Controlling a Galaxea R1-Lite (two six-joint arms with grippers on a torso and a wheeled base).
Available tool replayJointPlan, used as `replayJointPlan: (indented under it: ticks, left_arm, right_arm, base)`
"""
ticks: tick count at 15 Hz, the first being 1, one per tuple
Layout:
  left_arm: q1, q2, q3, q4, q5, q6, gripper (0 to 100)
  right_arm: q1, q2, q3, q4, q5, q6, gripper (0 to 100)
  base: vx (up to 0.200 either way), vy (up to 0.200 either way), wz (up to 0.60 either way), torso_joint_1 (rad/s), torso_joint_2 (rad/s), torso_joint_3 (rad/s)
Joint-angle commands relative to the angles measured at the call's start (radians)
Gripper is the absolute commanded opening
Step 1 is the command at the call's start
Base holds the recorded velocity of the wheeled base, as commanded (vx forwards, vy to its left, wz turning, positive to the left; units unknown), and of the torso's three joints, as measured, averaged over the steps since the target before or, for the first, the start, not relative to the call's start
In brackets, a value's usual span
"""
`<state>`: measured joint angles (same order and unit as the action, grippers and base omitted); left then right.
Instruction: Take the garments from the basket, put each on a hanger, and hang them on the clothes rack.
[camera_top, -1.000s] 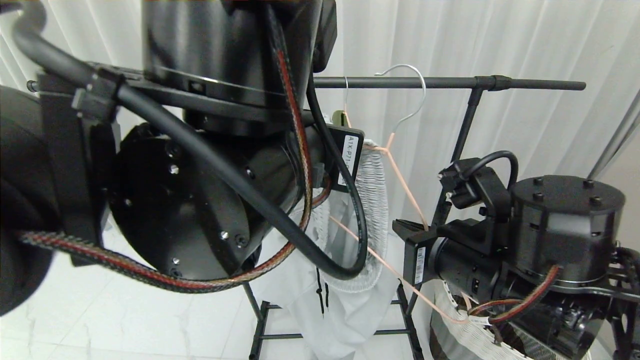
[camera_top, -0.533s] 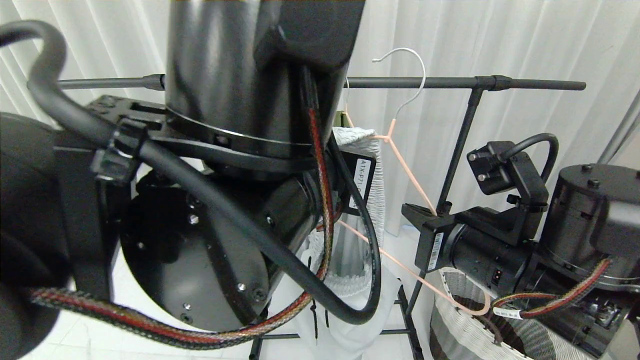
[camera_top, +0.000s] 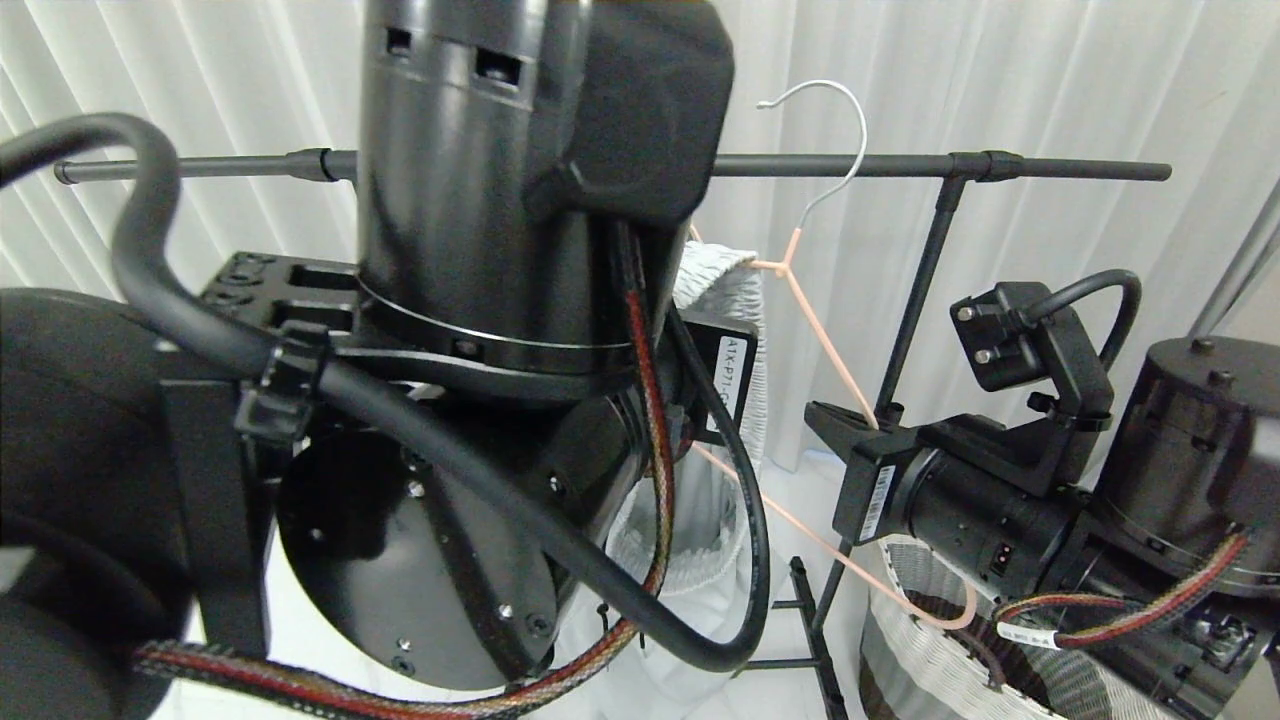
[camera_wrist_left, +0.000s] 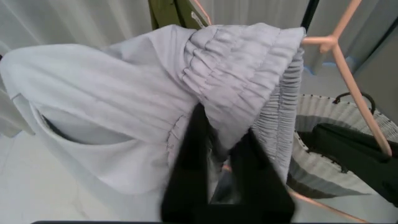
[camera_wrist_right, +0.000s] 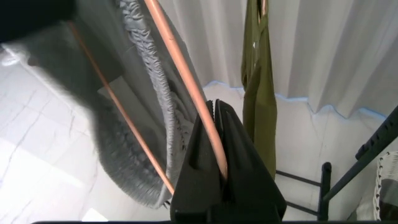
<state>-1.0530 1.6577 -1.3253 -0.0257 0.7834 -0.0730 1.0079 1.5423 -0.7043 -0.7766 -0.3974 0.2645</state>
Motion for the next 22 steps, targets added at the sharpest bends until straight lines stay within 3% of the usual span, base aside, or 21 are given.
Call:
replayJointPlan:
  ticks: [1, 6, 12, 13, 15, 16, 18, 19, 20, 21, 22]
  left_arm:
    - [0.002, -0.001, 0.005, 0.000, -0.001, -0.001, 100]
    - [0.010, -0.018, 0.040, -0.023, -0.004, -0.002, 100]
    - [0.027, -0.199, 0.241, -0.051, -0.044, 0.007, 100]
    - [0.039, -0.251, 0.265, -0.046, -0.085, 0.021, 100]
    - [0.097, -0.334, 0.307, -0.046, -0.176, 0.119, 100]
    - [0.176, -0.391, 0.334, -0.046, -0.291, 0.233, 100]
    - [0.278, -0.426, 0.345, -0.046, -0.437, 0.335, 100]
    - [0.372, -0.429, 0.342, -0.049, -0.581, 0.438, 100]
    - [0.398, -0.429, 0.341, -0.049, -0.641, 0.469, 100]
    - [0.432, -0.426, 0.344, -0.049, -0.773, 0.504, 100]
    - [0.433, -0.423, 0.344, -0.049, -0.834, 0.513, 100]
  right_arm:
    - [0.001, -0.004, 0.005, -0.001, 0.000, -0.001, 0]
    - [0.001, -0.011, 0.005, -0.015, 0.002, -0.001, 0]
    - [-0.018, -0.033, 0.025, -0.016, 0.003, -0.013, 0]
    - [-0.023, -0.042, 0.037, -0.016, 0.003, -0.016, 0]
    - [-0.029, -0.065, 0.058, -0.016, 0.003, -0.036, 0]
    - [-0.034, -0.087, 0.085, -0.021, 0.005, -0.059, 0]
    - [-0.034, -0.100, 0.117, -0.044, 0.005, -0.087, 0]
    - [-0.032, -0.110, 0.152, -0.076, 0.005, -0.134, 0]
    - [-0.032, -0.111, 0.167, -0.093, 0.005, -0.151, 0]
    - [-0.032, -0.113, 0.195, -0.122, 0.005, -0.168, 0]
    - [-0.032, -0.114, 0.207, -0.133, 0.005, -0.179, 0]
  base:
    - [0.000, 0.000, 0.00, 0.000, 0.00, 0.000]
    - [0.000, 0.000, 0.00, 0.000, 0.00, 0.000]
    - [0.000, 0.000, 0.00, 0.000, 0.00, 0.000]
    - [0.000, 0.000, 0.00, 0.000, 0.00, 0.000]
    - [0.000, 0.000, 0.00, 0.000, 0.00, 0.000]
    - [0.000, 0.000, 0.00, 0.000, 0.00, 0.000]
    - [0.000, 0.000, 0.00, 0.000, 0.00, 0.000]
    - [0.000, 0.000, 0.00, 0.000, 0.00, 0.000]
    - [0.000, 0.000, 0.00, 0.000, 0.00, 0.000]
    - [0.000, 0.000, 0.00, 0.000, 0.00, 0.000]
    - [0.000, 0.000, 0.00, 0.000, 0.00, 0.000]
